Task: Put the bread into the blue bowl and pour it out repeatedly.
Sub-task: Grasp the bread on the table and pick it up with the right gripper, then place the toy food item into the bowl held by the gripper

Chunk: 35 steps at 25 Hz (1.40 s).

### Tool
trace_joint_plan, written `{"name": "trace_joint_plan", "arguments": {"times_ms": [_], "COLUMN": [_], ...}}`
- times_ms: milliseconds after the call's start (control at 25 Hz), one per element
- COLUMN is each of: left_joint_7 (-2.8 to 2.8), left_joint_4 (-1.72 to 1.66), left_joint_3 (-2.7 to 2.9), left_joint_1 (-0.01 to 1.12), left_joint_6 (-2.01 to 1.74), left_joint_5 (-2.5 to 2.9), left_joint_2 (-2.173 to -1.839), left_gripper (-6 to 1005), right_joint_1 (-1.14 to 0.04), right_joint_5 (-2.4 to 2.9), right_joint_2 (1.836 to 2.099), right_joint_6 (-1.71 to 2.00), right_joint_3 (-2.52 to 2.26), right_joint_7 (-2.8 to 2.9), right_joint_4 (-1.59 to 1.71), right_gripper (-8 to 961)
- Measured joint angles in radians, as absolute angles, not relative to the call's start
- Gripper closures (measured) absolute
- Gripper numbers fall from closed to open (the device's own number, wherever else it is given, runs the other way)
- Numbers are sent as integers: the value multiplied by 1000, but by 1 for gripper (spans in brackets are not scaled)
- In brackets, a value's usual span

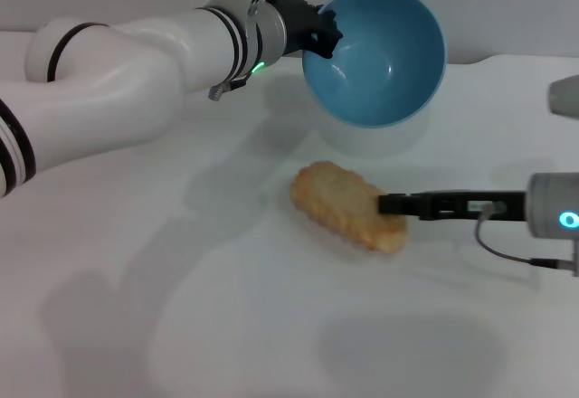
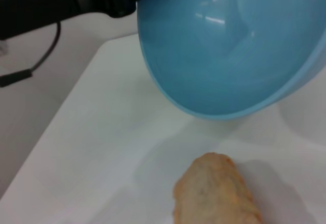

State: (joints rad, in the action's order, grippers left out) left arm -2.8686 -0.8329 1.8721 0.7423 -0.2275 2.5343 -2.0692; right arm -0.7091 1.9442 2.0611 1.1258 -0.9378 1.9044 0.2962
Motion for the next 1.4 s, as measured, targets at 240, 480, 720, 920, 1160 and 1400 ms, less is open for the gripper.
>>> {"name": "trace_joint_plan", "arguments": {"times_ms": [240,480,720,920,1160,1400], "left_joint_7": [-2867,-2866,-2867,-2869,-2868,-2865], "left_joint_4": [-820,-757,-757,-804,-819,-829], "left_joint_3": [1854,1796,1816,1922,2017,2045], "left_joint_1": [749,804,849,877,914,914], "left_joint_6": [-249,-354,-444,-490,-509,-500], "left_joint_5": [2534,2534,2531,2461,2367,2334], "left_joint_2": [-2066,-2063,-2071,-2072,-2073,-2075], "left_gripper": [1001,1001,1000,1000,1000,1000], "right_joint_1": [-596,-477,-435,-430,-482,-540], "right_joint_5": [1987,2034,2034,1935,1850,1853], "right_joint_2": [2038,2023,2032,2044,2066,2067], "right_joint_6": [1336,1566,1713,1700,1540,1380], "right_joint_3": [-930,-710,-481,-456,-522,-648], "right_joint_7": [1964,1966,1960,1935,1860,1827], "right_joint_4": [502,696,837,851,759,644], "right_gripper": [776,811,853,870,877,876]}}
